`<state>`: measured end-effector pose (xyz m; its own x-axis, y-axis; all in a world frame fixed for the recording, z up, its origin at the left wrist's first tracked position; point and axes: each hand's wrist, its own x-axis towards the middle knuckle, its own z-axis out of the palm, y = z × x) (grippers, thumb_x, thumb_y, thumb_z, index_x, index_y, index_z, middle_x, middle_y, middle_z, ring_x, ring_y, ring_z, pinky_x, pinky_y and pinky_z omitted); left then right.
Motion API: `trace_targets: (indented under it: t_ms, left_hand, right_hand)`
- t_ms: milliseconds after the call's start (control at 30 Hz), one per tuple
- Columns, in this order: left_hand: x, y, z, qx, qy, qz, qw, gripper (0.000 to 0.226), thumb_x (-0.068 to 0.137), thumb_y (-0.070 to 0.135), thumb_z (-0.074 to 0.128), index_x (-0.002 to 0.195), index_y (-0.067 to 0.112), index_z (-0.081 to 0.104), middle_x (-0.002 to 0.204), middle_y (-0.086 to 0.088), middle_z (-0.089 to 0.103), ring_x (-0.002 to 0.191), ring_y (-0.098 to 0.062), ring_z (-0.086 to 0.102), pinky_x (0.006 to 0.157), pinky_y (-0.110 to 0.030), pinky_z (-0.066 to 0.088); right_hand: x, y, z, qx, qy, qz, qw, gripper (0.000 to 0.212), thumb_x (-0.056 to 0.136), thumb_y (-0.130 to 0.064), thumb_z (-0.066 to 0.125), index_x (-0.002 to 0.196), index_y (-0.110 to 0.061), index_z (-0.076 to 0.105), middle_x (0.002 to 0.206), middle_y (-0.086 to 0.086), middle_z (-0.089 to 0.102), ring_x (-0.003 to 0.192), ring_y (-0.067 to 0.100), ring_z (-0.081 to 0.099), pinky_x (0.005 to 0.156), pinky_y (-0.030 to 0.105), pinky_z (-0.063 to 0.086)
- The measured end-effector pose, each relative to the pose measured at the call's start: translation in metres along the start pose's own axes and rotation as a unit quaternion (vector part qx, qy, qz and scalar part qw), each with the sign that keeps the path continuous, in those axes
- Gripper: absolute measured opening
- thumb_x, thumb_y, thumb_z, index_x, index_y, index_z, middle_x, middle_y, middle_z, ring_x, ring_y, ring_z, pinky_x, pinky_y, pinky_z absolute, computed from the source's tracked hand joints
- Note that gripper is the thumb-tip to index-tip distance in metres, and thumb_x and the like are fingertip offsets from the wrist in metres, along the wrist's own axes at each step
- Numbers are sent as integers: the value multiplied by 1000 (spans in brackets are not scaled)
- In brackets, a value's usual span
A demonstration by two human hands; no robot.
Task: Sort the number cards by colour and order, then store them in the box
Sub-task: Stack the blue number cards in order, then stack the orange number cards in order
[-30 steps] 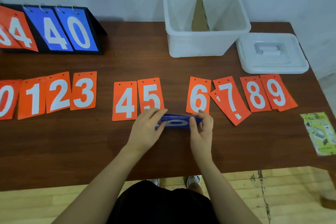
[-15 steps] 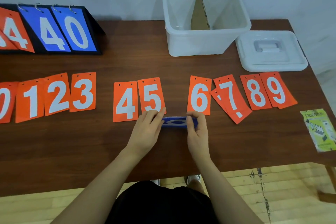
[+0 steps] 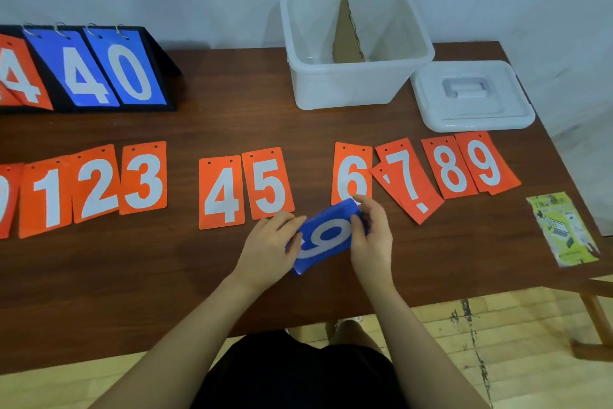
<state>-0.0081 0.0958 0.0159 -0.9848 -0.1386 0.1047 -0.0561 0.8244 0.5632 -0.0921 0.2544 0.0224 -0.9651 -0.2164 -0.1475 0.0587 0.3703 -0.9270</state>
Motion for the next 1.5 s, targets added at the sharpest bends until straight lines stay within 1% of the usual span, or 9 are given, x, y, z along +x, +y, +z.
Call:
trace_targets:
  t_ms: [133,267,467,600,767,967,1233,1367,1500]
  left_hand:
    - [13,25,15,-51,-77,36,995,52,91,30,44,141,17,33,115,-4,57,94,-16,55,79,-24,45]
    - [27,56,47,-71,-71,29,995,55,91,33,39,142,16,30,111,-8,55,88,-20,57,73,-26,46]
    - [31,87,92,-50,-16,-31,998,50,86,24,44,133,6,45,81,-7,56,64,-18,52,53,-32,47]
    - [29,111,109,-75,-4,-146,986,47,91,17,50,136,7,41,91,-8,54,77,-19,52,71,-34,46]
    - [24,119,117,120,-1,-222,968,40,75,27,72,112,14,65,80,-5,57,75,-23,55,64,-34,44]
    - [30,113,105,196,10,-194,961,37,72,34,73,103,14,67,108,-11,63,98,-29,61,78,-41,51]
    - [39,68,15,223,115,-202,947,31,81,27,64,108,13,65,108,-8,66,99,-28,61,81,-41,48]
    - [25,18,-42,227,134,-228,937,40,82,33,40,105,13,66,106,-8,66,94,-31,62,78,-41,49]
    - [-5,-54,-97,203,155,-278,926,31,84,21,58,112,10,63,115,-12,62,106,-33,57,88,-46,43]
  right_hand:
    - [22,-12,-40,-67,-115,-57,990,33,92,-1,51,107,-30,55,104,-14,59,102,2,56,81,11,49]
    - [43,-13,-77,-113,-195,-45,973,28,93,-2,50,105,-26,58,98,-18,56,96,0,55,76,8,48]
    - [57,19,-101,-186,-193,-77,960,31,91,-3,52,117,-16,61,112,-1,59,102,6,51,87,12,44]
    - [51,50,-109,-268,-170,-102,943,37,90,-16,57,126,-26,54,122,-5,53,115,10,44,98,28,25]
    - [39,73,-125,-371,-216,-154,890,35,90,-29,57,125,-27,57,134,-3,48,126,19,39,101,35,25]
    - [52,66,-126,-392,-230,-180,872,33,90,-35,55,122,-26,57,125,-3,48,120,17,41,98,33,25]
    - [64,4,-62,-318,-239,-225,890,34,91,-40,49,117,-20,60,117,-1,57,111,20,50,93,34,36]
    - [67,-37,5,-297,-232,-286,881,25,90,-32,53,105,-16,65,102,1,62,93,23,59,79,35,44]
    - [59,-72,93,-308,-247,-297,870,30,90,-34,46,101,-15,66,98,2,64,91,23,59,76,35,42]
